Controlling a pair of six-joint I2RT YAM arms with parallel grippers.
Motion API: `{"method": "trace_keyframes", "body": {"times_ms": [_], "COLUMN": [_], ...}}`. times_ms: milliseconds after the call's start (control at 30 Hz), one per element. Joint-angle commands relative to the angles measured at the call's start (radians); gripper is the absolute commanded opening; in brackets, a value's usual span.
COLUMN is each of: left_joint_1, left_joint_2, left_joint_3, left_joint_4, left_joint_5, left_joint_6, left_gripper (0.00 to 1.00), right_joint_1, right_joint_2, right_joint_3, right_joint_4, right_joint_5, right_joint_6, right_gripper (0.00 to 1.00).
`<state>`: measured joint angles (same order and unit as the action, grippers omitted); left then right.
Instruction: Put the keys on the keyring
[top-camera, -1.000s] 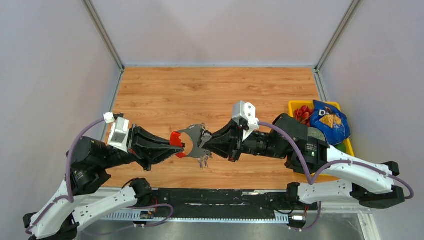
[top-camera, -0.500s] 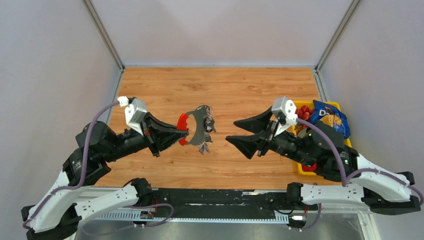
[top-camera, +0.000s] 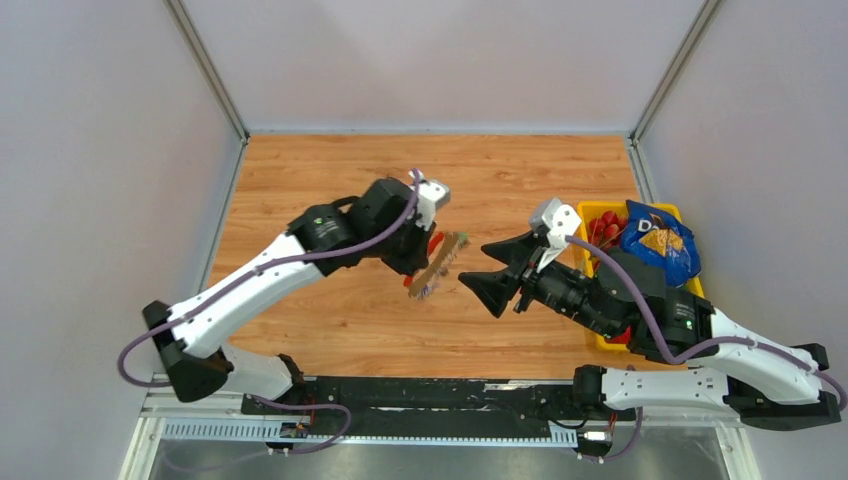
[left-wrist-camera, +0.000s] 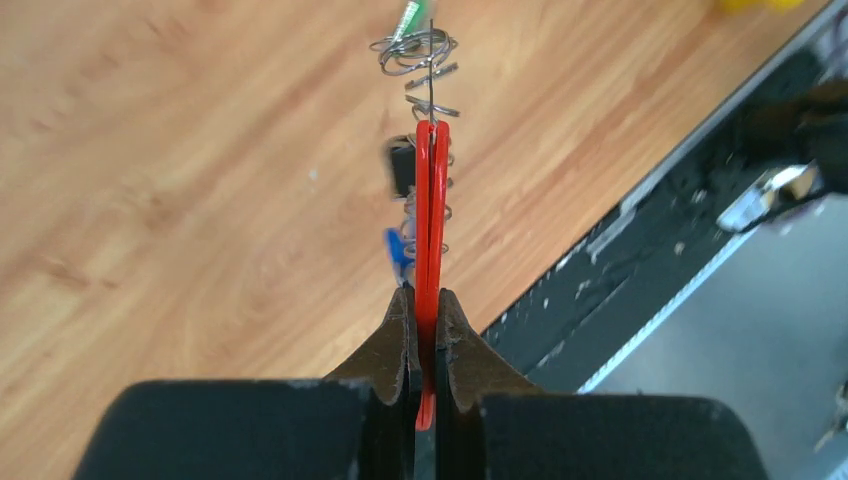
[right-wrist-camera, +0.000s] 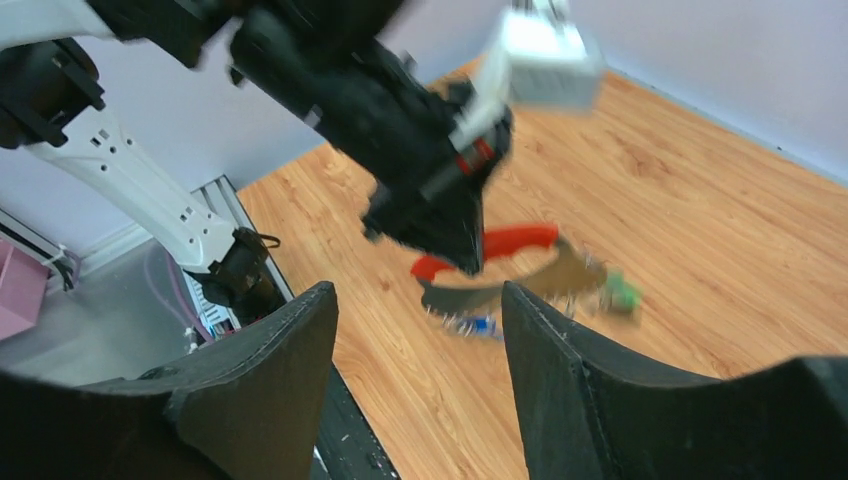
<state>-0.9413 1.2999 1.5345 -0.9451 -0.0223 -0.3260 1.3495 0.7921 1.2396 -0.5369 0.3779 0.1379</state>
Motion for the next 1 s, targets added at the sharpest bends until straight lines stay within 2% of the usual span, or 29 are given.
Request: {"method": "trace_keyframes", "body": {"times_ms": [0, 33, 100, 133, 200, 333, 367, 467, 500, 600, 667, 700, 733, 800, 867, 967], "left_joint_1": [-0.002, -0.003, -0.002, 0.000, 0.015, 0.000, -0.005, 0.038, 0.051, 0.014, -0.004, 0.001, 0.043, 0.078, 0.064, 0.059], "left_joint_2": [0.048, 0.056, 0.087, 0.111, 0.136, 0.128, 0.120, 0.070, 0.050, 0.055, 0.061, 0.050, 0.044, 0.032, 0.032, 0.051], "left_joint_3": [-0.084, -0.096, -0.109, -0.102, -0.089, -0.083, -0.076, -0.055, -0.052, -0.011, 0.012, 0.011, -0.001, -0.015, -0.027, -0.025], "left_joint_4": [-0.059, -0.065, -0.108, -0.147, -0.165, -0.075, -0.078, -0.090, -0.090, -0.085, -0.106, -0.110, -0.103, -0.070, -0.032, -0.011], "left_joint_5": [0.162, 0.145, 0.007, -0.110, -0.167, 0.018, 0.022, -0.120, -0.126, -0.003, -0.061, -0.140, -0.146, -0.051, 0.018, -0.050], "left_joint_6": [0.047, 0.053, 0.051, 0.048, 0.035, 0.038, 0.036, 0.035, 0.030, 0.038, 0.035, 0.037, 0.038, 0.034, 0.033, 0.029], "left_gripper": [0.00, 0.00, 0.00, 0.00, 0.00, 0.00, 0.00, 0.00, 0.00, 0.00, 0.00, 0.00, 0.00, 0.00, 0.00, 0.00], "right_joint_1": [-0.001, -0.001, 0.000, -0.001, -0.001, -0.001, -0.001, -0.001, -0.001, 0.000, 0.000, -0.001, 0.000, -0.001, -0.001, -0.001], "right_joint_2": [0.010, 0.010, 0.010, 0.011, 0.015, 0.022, 0.020, 0.010, 0.007, 0.010, 0.021, 0.026, 0.029, 0.035, 0.044, 0.065], "right_joint_3": [-0.010, -0.011, -0.012, -0.013, -0.020, -0.033, -0.036, -0.044, -0.047, -0.044, -0.040, -0.040, -0.041, -0.044, -0.048, -0.044], "right_joint_4": [-0.018, -0.018, -0.017, -0.017, -0.018, -0.017, -0.018, -0.019, -0.019, -0.017, -0.018, -0.017, -0.017, -0.011, -0.011, -0.013], "right_joint_5": [0.030, 0.034, 0.037, 0.037, 0.037, 0.041, 0.040, 0.043, 0.046, 0.044, 0.048, 0.050, 0.051, 0.054, 0.066, 0.092], "right_joint_6": [0.015, 0.014, 0.014, 0.013, 0.014, 0.015, 0.014, 0.013, 0.011, -0.001, -0.008, -0.008, -0.008, -0.009, -0.013, -0.011], "right_gripper": [0.66, 0.66, 0.67, 0.67, 0.67, 0.67, 0.68, 0.69, 0.69, 0.71, 0.71, 0.72, 0.72, 0.74, 0.78, 0.89]}}
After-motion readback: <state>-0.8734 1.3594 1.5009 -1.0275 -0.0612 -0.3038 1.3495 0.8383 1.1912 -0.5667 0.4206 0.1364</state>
